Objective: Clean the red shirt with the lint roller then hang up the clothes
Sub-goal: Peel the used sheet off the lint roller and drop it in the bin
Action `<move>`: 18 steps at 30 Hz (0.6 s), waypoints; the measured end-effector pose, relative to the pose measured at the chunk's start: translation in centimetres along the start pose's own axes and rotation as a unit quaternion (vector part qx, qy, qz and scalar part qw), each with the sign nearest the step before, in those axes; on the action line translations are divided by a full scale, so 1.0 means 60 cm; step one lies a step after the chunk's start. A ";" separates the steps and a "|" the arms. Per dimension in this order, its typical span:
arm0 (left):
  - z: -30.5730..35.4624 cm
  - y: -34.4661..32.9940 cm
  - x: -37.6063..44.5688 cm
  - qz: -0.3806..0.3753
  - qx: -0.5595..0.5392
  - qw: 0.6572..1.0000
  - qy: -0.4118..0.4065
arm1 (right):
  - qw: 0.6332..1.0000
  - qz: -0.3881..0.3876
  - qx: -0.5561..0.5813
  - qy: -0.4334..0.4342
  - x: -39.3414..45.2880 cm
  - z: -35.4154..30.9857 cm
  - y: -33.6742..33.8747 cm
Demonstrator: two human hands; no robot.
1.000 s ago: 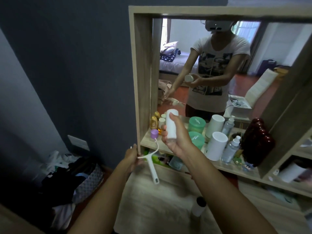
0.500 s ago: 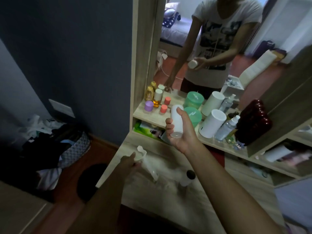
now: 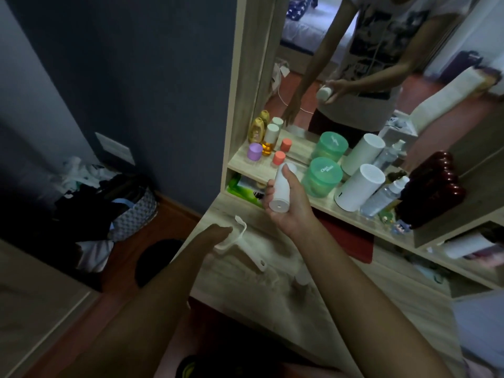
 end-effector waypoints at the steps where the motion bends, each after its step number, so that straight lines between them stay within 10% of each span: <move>1: 0.015 0.008 -0.011 0.034 -0.044 0.998 -0.006 | 1.000 0.011 0.002 0.010 0.002 0.001 0.000; 4: 0.098 0.025 -0.055 0.106 -0.273 0.949 -0.114 | 0.996 0.059 0.003 0.068 0.007 -0.003 0.002; 11: 0.176 -0.014 -0.106 -0.010 -0.690 0.719 -0.081 | 0.914 0.168 -0.229 0.291 -0.013 0.003 -0.027; 18: 0.125 -0.014 -0.084 0.068 -0.633 0.768 -0.071 | 0.919 0.171 -0.217 0.282 -0.008 0.013 -0.023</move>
Point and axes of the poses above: each hand's wrist, its own x-axis towards the middle knuckle, its own y-axis out of the back of the hand, z = x × y, the point moved 8 cm from there along x, towards the middle knuckle, and after that the axes turned 8 degrees about -y, right-handed, at the moved point
